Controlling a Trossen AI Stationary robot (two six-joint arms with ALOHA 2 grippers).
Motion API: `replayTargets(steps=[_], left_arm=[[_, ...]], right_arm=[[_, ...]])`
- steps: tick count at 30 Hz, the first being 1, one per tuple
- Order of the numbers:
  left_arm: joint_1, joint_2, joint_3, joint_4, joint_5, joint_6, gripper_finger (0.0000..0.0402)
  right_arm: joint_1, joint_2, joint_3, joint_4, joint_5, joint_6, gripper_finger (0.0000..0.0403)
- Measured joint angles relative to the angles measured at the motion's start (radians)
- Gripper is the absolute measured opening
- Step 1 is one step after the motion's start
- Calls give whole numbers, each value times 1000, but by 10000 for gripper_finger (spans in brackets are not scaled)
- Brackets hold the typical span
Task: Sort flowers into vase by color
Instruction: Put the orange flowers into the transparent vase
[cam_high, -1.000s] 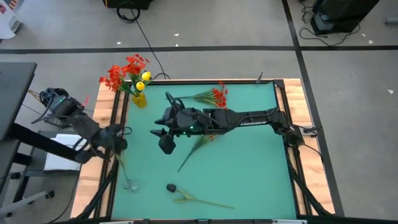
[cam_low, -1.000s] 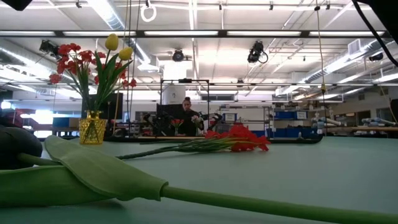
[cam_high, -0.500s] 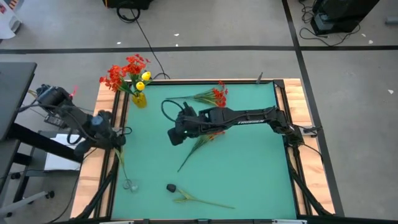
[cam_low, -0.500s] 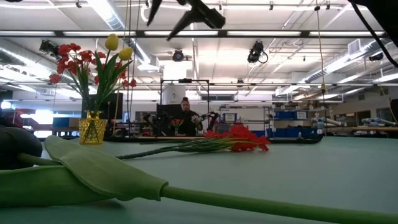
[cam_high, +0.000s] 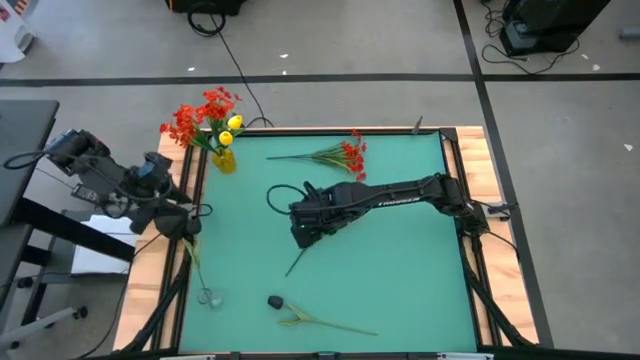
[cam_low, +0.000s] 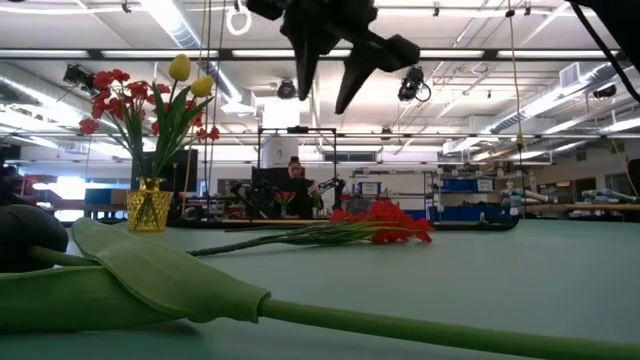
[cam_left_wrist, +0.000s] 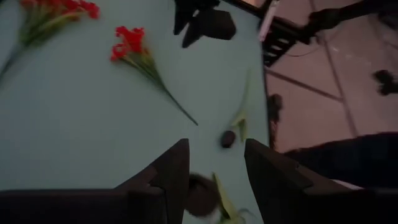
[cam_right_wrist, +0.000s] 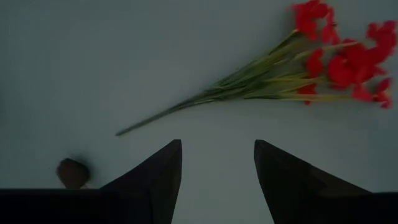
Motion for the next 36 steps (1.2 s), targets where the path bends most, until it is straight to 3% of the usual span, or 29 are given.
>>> replayTargets(steps=[5, 11, 14, 17, 20, 22, 28, 32, 36], left_arm=[[5, 103, -1, 11, -46, -6, 159], [84, 239, -2, 165, -51, 50, 160], [145, 281, -2, 293, -47, 88, 160], [213, 320, -2, 419, -17, 132, 160], [283, 359, -2, 507, -2, 151, 160], [332, 390, -2, 535, 11, 152, 160], [426, 511, -2, 533, 21, 138, 160], [446, 546, -2, 530, 22, 95, 160], [445, 540, -2, 530, 21, 73, 160]], right_arm=[[-2, -41, 0, -27, 3, -104, 209], [34, -158, 0, -18, 32, -375, 199], [66, -244, 0, -26, 88, -462, 162], [97, -332, 0, -65, 150, -502, 96], [127, -413, 0, -119, 214, -509, 30], [147, -462, 0, -154, 267, -508, 10], [169, -573, -50, -178, 326, -411, 29], [145, -624, -216, -43, 314, -306, 25], [95, -636, -409, 139, 228, -223, 26]])
